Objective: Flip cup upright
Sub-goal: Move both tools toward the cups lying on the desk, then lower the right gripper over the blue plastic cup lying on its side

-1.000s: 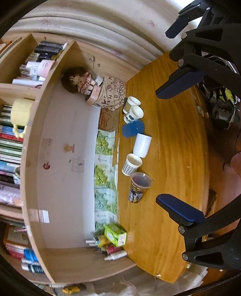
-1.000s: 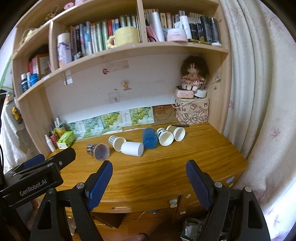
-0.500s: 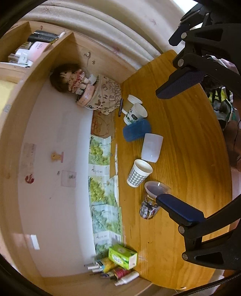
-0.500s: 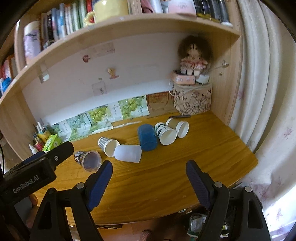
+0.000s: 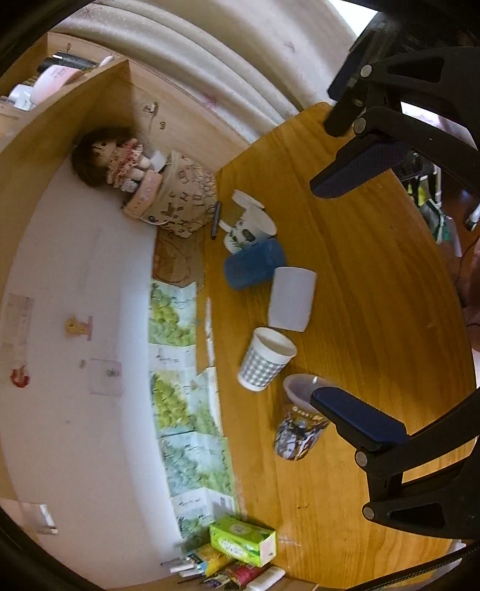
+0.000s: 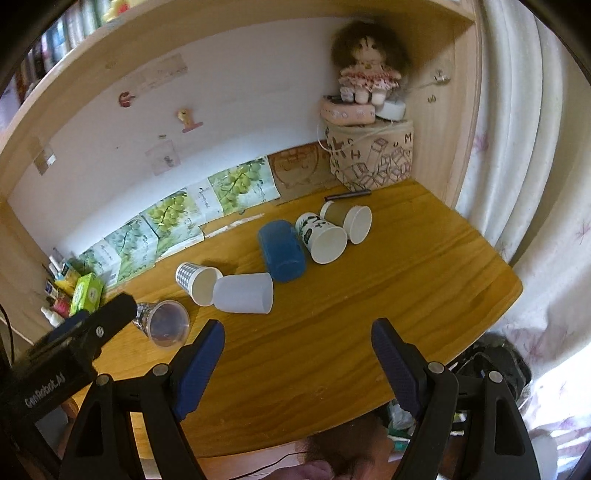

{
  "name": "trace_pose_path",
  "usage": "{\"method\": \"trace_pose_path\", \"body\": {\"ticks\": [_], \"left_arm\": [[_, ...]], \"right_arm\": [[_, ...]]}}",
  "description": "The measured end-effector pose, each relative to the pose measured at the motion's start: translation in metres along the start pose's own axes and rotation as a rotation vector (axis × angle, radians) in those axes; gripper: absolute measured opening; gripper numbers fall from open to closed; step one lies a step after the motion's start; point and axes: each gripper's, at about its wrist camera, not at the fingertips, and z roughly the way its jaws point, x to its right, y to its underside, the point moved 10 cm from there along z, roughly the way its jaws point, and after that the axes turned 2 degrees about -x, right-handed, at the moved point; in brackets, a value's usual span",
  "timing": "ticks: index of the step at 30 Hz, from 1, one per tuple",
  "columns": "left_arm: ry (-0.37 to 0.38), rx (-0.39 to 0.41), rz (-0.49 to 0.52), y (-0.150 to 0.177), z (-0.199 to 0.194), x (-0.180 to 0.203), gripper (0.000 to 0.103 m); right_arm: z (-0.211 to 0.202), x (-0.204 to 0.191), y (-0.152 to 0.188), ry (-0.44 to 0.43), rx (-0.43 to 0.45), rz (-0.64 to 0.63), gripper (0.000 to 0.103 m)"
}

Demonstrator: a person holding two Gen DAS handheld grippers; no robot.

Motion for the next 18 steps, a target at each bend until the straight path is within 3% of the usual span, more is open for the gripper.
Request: {"method": "trace_pose_path", "body": {"ticks": [9,18], "left_arm": [[-0.007,-0.094,-0.062,0.019,0.016,-0.016,0.102],[-0.006,-0.120,-0.135,0.010,0.034,-0.019,0.102]], "right_arm": [[0.023,0.011,-0.011,-0.084,-0.082,0.163,0.082],[0.059,0.007,-0.027,-0.183,-0.182,0.199,0.082]]}}
